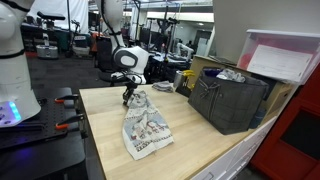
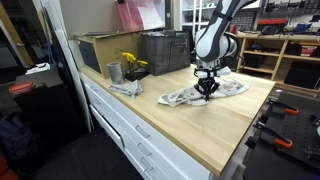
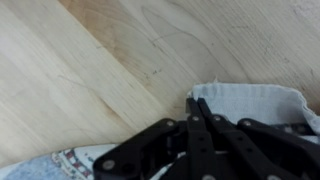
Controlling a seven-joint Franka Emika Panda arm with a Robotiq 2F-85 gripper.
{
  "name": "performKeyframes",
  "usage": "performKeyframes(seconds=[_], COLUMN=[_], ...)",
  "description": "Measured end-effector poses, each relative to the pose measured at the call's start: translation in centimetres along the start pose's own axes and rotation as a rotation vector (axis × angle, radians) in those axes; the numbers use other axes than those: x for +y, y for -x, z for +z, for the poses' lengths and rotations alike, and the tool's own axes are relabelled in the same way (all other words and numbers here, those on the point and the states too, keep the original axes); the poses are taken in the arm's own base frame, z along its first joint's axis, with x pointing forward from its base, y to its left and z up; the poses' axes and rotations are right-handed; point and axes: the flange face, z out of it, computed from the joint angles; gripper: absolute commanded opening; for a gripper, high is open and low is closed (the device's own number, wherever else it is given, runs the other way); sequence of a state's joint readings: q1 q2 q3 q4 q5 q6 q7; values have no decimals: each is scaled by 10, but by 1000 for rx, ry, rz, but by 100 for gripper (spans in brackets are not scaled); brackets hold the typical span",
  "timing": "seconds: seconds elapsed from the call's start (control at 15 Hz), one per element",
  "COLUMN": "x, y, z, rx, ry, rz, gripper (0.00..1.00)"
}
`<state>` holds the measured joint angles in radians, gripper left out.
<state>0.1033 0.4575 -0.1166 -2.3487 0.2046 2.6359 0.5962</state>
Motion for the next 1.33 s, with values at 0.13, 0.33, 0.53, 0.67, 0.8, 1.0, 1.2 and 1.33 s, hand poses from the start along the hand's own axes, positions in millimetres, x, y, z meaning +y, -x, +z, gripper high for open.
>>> performKeyframes(seconds=[0.13,0.33,0.53,0.67,0.8,1.0,1.2,1.33], x=[-2,-9,-21,-29,-35,-50,-59,-62], y=[17,62,110,140,167,202,226,233], z=[-14,-37,-65,-84,-98,-116,-127,-132], rx=[30,53,35,19,1,-42,-76,-87], ry=[58,185,278,325,360,323,286,266], rz=[-8,-49,-92,-121,-152,-241,-349,-413], gripper=[1,1,1,1,1,1,27,33])
